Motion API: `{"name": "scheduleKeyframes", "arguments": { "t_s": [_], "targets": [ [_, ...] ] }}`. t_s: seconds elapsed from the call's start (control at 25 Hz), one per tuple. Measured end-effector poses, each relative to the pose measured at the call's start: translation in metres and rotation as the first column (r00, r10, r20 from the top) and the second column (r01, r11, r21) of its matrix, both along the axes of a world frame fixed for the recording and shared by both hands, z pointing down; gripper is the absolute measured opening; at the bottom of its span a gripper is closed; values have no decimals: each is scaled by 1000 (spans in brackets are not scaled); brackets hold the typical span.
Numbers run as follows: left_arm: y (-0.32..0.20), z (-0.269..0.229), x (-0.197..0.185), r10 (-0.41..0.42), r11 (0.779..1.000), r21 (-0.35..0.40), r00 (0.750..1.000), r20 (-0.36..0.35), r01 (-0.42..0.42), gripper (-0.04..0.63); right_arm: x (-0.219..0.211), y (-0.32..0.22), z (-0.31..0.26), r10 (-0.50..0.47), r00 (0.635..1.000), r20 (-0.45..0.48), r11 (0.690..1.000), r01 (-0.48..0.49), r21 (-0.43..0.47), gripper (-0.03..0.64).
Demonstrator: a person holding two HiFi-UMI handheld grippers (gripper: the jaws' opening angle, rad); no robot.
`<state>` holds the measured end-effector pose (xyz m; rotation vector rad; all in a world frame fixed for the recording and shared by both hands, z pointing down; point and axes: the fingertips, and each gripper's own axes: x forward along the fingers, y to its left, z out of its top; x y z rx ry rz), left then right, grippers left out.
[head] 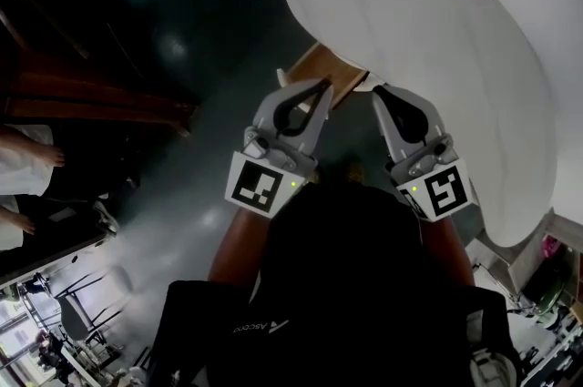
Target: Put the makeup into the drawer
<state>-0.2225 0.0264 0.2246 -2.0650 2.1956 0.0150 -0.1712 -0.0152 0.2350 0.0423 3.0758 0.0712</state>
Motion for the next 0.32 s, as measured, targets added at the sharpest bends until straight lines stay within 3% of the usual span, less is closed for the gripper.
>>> {"name": "scheduleKeyframes", "arguments": {
  "t_s": [0.32],
  "targets": [
    [3, 3, -4, -15, 1000, -4, 1000, -4, 15, 11, -4, 2, 4, -6, 1000, -15, 1000, 6, -19, 3]
  ]
}}
